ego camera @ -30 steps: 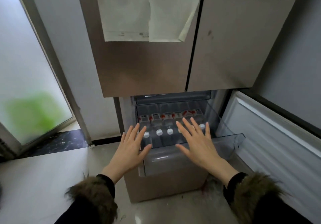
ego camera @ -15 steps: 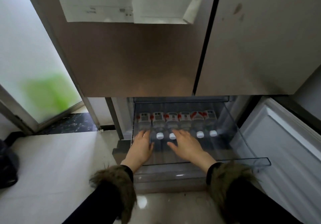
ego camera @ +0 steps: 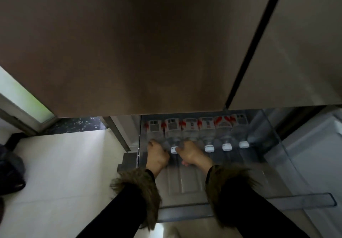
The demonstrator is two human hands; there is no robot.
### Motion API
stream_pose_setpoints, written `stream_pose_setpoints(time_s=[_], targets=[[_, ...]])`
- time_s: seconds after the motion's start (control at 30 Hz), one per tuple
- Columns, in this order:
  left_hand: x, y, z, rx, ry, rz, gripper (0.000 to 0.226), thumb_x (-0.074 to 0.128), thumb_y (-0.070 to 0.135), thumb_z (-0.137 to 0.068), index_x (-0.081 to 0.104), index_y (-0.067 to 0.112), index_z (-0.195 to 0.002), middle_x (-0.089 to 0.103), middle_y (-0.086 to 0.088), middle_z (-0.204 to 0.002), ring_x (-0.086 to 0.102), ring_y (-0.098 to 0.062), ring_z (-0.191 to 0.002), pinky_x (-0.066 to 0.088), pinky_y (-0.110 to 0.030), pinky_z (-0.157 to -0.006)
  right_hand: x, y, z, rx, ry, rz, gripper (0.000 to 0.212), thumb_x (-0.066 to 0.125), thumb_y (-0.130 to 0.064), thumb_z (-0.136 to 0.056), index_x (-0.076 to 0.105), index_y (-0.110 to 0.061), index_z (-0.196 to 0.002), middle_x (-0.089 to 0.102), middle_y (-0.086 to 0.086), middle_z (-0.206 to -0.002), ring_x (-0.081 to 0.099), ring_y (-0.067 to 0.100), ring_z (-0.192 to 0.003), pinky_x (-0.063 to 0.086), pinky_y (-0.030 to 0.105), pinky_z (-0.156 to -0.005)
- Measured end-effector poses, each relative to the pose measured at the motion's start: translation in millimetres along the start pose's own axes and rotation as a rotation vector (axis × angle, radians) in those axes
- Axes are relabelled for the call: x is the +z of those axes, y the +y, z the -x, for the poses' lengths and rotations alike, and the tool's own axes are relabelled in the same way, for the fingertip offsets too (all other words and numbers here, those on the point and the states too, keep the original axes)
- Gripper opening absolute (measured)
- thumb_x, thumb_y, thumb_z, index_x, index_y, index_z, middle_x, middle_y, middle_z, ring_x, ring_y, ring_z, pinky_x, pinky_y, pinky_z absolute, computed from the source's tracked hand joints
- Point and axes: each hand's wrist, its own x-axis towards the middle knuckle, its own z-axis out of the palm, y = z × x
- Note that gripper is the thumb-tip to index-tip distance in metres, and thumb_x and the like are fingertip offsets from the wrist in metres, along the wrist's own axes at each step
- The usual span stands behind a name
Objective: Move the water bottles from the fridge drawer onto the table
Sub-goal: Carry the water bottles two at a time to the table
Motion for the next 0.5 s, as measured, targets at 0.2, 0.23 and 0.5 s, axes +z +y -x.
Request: stream_pose_setpoints(time_s=[0.2, 0.23, 0.5], targets=[[11, -4, 1, -0.064, 0.036, 0.020, 0.069, 0.056, 0.001, -0.082, 0.016, -0.003, -0.139, 0.036, -0.026, -0.137, 0.040, -0.038, -0.125, 0.036, -0.043, -0.106, 9, -2, -8, 0.043, -0.063, -0.046, 0.038, 0.046, -0.031, -0.096, 0.052, 0.001, -0.116, 0.062, 0.022, -0.110, 0.055, 0.016, -0.056, 0.035, 0.013, -0.030], [11, -6, 0, -0.074, 0.038, 0.016, 0.068, 0.055, 0.002, -0.083, 0.016, -0.003, -0.139, 0.038, -0.026, -0.136, 0.042, -0.038, -0.124, 0.037, -0.043, -0.104, 10, -1, -10, 0.041, -0.054, -0.054, 0.038, 0.047, -0.030, -0.096, 0.052, 0.003, -0.116, 0.062, 0.024, -0.110, 0.053, 0.014, -0.052, 0.035, 0.013, -0.029], [9, -3, -8, -0.176, 0.134, 0.107, 0.059, 0.061, 0.007, -0.083, 0.025, -0.002, -0.129, 0.050, -0.026, -0.126, 0.052, -0.040, -0.114, 0.044, -0.041, -0.094, 8, 0, -8, 0.082, -0.107, -0.106, 0.035, 0.055, -0.024, -0.093, 0.054, 0.002, -0.115, 0.064, 0.021, -0.110, 0.070, 0.027, -0.078, 0.048, 0.016, -0.043]])
